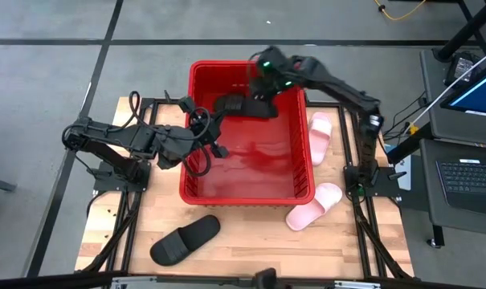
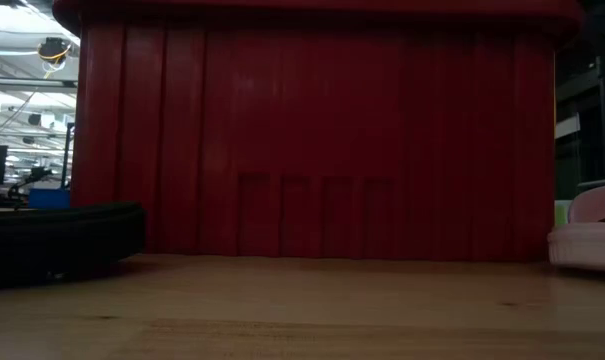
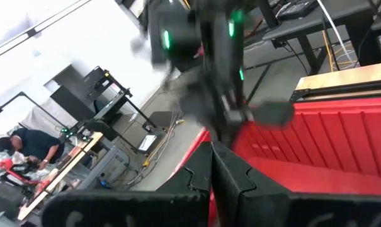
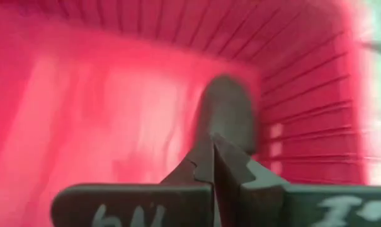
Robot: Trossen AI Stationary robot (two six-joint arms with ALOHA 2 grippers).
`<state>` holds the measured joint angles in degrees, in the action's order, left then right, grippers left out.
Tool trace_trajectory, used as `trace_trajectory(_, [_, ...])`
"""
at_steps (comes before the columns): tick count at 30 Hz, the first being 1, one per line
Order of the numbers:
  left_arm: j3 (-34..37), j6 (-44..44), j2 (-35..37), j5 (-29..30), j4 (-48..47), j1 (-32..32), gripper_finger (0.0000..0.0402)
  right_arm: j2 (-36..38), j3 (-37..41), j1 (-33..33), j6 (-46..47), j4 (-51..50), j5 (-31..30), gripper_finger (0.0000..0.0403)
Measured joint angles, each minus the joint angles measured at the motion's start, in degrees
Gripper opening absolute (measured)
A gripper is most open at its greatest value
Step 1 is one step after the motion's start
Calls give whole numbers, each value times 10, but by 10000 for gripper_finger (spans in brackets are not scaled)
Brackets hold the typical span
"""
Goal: Pick and place slides into bin
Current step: Put the bottom left black slide into the red bin
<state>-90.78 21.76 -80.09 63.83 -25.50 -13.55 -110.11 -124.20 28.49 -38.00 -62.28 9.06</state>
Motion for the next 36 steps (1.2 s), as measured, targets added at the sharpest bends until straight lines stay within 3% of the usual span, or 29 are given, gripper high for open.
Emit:
trace_trajectory(4, [0, -4, 5, -4, -12, -8, 1, 60, 4, 2, 30, 7, 52, 0])
trace_trajectory(8, [4, -69, 18, -5, -58, -26, 2, 124, 64, -8, 37, 34, 58, 0])
trace_trajectory(17, [14, -219, 35, 4, -170, -98, 2, 304, 417, -50, 129, 303, 56, 0])
trace_trajectory(22, [14, -295, 35, -11, -237, -150, 1, 387, 536, -91, 164, 406, 55, 0])
trace_trajectory(28, [14, -463, 51, -2, -333, -234, 1, 464, 543, -176, 167, 425, -54, 0])
trace_trajectory(32, [14, -534, 57, 4, -374, -289, 1, 487, 534, -241, 204, 449, -88, 0])
trace_trajectory(36, [14, -567, 57, -67, -396, -336, 1, 479, 534, -299, 231, 470, -139, 0])
